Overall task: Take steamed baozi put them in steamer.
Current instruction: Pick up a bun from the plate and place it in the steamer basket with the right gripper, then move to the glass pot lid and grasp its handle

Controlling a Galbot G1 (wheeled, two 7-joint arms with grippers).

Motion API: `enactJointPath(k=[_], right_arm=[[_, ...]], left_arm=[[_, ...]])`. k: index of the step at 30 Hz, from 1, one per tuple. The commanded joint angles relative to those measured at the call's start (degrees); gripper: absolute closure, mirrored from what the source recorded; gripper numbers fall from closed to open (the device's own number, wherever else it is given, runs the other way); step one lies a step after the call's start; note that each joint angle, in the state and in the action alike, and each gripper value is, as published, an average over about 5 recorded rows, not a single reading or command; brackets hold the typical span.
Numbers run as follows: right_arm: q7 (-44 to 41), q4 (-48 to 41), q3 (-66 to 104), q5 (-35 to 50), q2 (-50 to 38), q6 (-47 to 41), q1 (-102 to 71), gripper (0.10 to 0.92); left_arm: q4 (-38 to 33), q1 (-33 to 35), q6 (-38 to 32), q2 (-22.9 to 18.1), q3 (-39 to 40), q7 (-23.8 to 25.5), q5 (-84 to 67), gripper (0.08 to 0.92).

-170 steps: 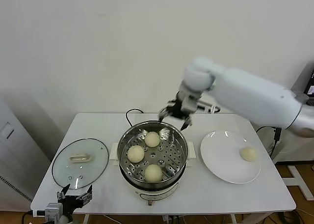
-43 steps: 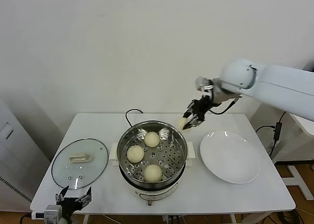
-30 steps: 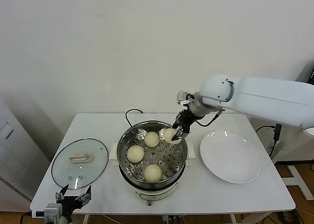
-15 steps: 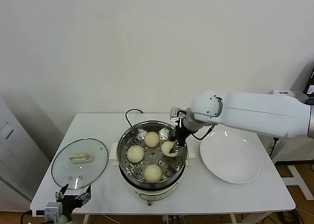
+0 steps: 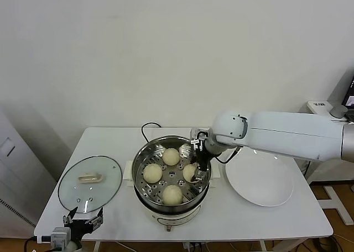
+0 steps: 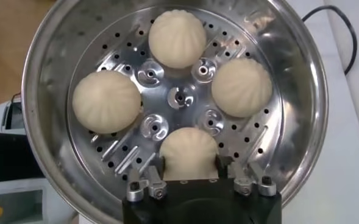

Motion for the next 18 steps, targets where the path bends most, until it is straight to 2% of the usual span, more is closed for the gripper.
enactJointPath(k=[1,4,9,14,18], right_arm=[[-1.17,-0.37,3.43,1.11,-0.87,0.07,0.04,0.275],[-3.94,-0.98,6.46,1.88,-3.14,0.95,0.90,0.219],[-6.25,-2.18,15.57,3.06,-9.82,3.84,-1.37,0.203],[-1.67,-2.56,29.38,4.74,-16.95,7.15,-10.63,0.203],[2.47,-3.42,45.22,4.65,-20.93,12.03,-25.75,0.203]], left_arm=[[-0.09,0.00,0.04,-0.05,-0.04,-0.02,0.02,0.177],[-0.23,-0.03,0.08,-0.11,-0.15,-0.03,0.02,0.177],[-0.47,0.01,0.05,-0.11,-0.55,-0.05,-0.15,0.177],[-0.53,-0.17,0.06,-0.31,-0.74,-0.12,-0.30,0.177],[-0.43,-0.37,0.14,0.09,-1.12,-0.26,-0.64,0.177]])
